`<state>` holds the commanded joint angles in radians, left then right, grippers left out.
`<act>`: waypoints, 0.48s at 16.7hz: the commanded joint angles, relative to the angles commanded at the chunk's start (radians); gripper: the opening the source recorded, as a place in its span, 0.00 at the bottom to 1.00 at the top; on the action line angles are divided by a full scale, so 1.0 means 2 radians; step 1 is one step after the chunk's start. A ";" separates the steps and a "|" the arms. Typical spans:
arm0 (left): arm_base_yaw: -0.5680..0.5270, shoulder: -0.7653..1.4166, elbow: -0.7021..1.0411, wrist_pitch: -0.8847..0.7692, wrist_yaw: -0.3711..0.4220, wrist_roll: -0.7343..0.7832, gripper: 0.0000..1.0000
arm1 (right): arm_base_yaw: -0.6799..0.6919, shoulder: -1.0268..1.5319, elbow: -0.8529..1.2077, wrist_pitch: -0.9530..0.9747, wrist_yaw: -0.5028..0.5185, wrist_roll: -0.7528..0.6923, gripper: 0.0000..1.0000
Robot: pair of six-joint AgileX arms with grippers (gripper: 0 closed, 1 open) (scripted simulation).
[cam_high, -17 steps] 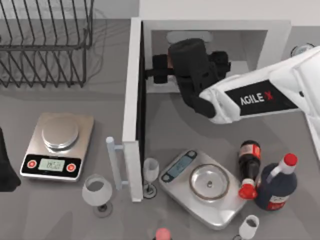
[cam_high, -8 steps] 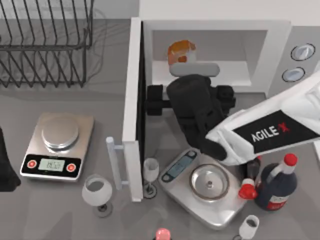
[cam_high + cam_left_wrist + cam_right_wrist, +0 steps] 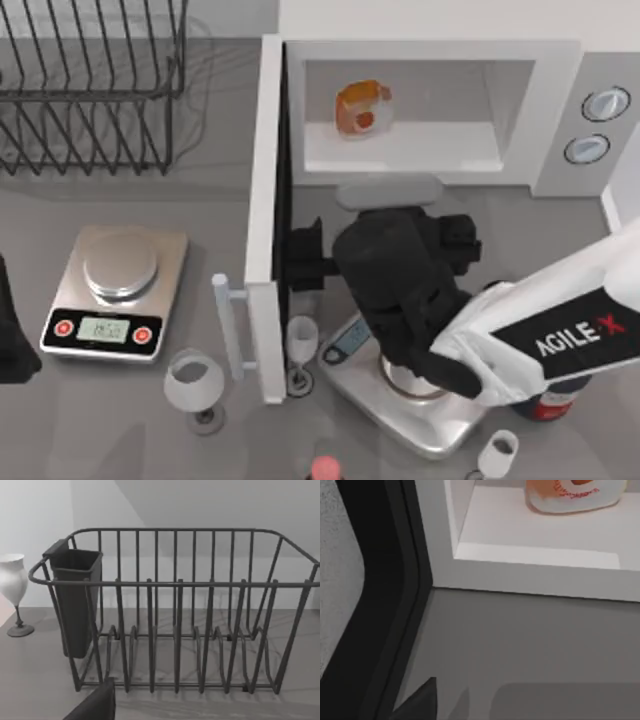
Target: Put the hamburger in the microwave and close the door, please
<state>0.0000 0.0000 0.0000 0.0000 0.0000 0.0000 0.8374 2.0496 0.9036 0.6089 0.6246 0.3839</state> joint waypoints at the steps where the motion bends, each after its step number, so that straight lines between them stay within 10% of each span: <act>1: 0.000 0.000 0.000 0.000 0.000 0.000 1.00 | 0.005 -0.003 -0.009 0.001 0.003 -0.004 1.00; 8: 0.000 0.000 0.000 0.000 0.000 0.000 1.00 | 0.019 0.006 -0.032 -0.005 0.006 -0.013 1.00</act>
<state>0.0000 0.0000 0.0000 0.0000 0.0000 0.0000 0.8748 2.0615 0.8401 0.5984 0.6375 0.3576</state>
